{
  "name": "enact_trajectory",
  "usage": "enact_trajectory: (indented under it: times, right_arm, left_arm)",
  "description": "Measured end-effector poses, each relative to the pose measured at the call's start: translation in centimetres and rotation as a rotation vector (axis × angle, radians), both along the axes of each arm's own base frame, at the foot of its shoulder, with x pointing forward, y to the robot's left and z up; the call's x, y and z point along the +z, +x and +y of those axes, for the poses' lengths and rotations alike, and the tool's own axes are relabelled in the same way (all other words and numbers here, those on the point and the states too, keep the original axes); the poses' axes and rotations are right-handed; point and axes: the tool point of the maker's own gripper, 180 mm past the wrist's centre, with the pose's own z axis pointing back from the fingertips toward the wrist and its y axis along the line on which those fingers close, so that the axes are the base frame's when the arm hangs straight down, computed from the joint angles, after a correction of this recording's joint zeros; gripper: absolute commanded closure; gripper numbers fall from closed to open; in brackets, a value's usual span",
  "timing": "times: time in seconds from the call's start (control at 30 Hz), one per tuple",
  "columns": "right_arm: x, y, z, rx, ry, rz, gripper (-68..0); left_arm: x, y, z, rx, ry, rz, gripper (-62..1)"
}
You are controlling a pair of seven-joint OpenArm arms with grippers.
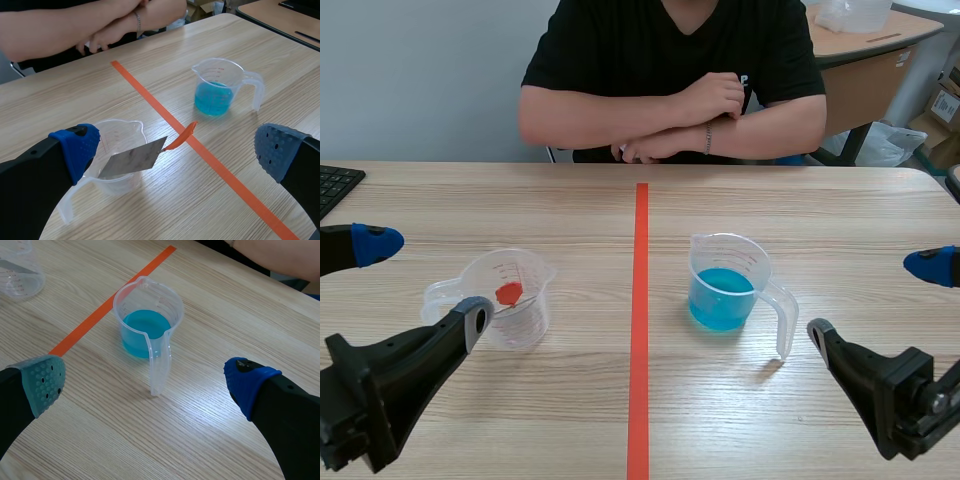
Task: Do the redox reaction experiment.
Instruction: 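Lift the metal plate out of the left beaker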
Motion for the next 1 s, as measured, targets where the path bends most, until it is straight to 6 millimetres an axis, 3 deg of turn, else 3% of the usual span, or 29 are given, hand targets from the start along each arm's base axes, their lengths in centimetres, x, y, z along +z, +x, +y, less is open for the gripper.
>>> enact_trajectory:
  times: [0.57,0.7,1.0]
  right_arm:
    - [0.0,0.0,0.0,0.000,0.000,0.000,-67.9]
    - [0.0,0.0,0.0,0.000,0.000,0.000,-67.9]
    - [-0.1,-0.2,0.3,0.018,0.005,0.006,-67.9]
  left_arm:
    - [-0.1,0.3,0.4,0.024,0.017,-0.006,-62.3]
    - [-1.3,0.8,2.0,0.093,0.061,0.004,-62.3]
    - [-7.6,0.0,8.8,0.304,0.216,0.134,-62.3]
